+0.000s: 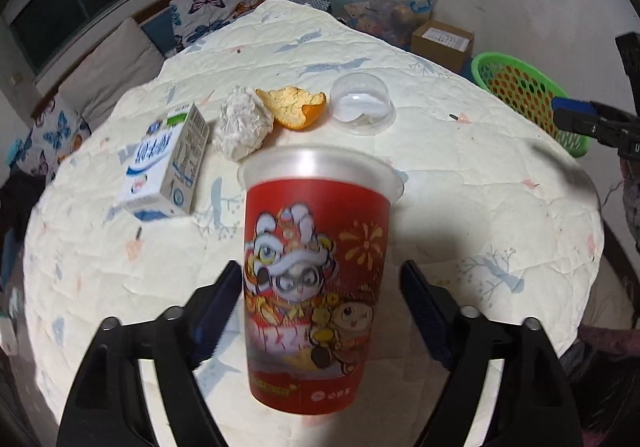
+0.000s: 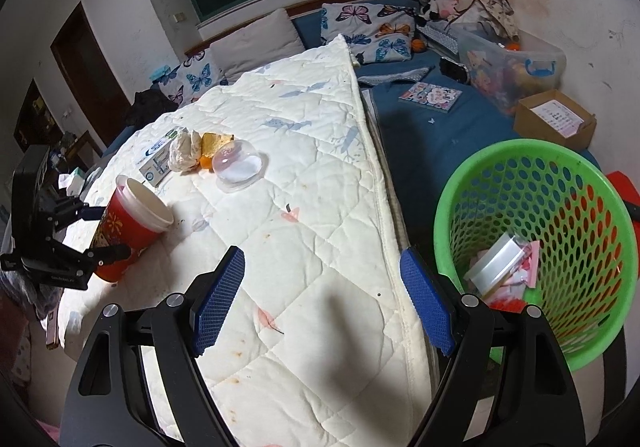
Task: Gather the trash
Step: 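Grasp the white paper cup with right tool while left holds the red cup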
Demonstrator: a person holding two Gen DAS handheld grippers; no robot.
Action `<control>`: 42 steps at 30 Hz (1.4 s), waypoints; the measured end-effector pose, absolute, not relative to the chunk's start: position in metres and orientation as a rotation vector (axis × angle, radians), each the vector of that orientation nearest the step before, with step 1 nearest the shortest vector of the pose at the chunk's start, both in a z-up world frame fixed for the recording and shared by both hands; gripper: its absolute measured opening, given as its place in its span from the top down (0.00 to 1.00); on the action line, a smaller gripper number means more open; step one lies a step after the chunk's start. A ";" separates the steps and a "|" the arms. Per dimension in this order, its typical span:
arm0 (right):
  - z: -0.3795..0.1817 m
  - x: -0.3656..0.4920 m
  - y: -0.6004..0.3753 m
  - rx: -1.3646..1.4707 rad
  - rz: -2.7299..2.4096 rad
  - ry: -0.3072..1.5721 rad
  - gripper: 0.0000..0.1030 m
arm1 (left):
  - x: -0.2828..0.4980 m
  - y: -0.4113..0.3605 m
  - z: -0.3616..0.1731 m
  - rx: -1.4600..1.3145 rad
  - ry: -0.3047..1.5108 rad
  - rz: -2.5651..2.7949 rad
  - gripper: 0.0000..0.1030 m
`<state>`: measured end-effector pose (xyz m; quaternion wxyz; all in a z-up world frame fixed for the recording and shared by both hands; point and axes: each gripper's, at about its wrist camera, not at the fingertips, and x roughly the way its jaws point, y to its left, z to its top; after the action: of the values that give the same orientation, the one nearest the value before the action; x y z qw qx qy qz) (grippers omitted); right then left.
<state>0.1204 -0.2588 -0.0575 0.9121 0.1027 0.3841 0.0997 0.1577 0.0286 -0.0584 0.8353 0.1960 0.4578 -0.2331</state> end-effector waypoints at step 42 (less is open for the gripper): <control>-0.052 0.144 -0.179 0.138 0.415 0.805 0.23 | 0.116 0.085 0.021 0.221 0.771 -0.309 0.37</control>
<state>0.1440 -0.1792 -0.0520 0.8969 0.0664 0.3888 0.2001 0.1156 0.0849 0.0213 0.9091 0.1073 0.3737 -0.1497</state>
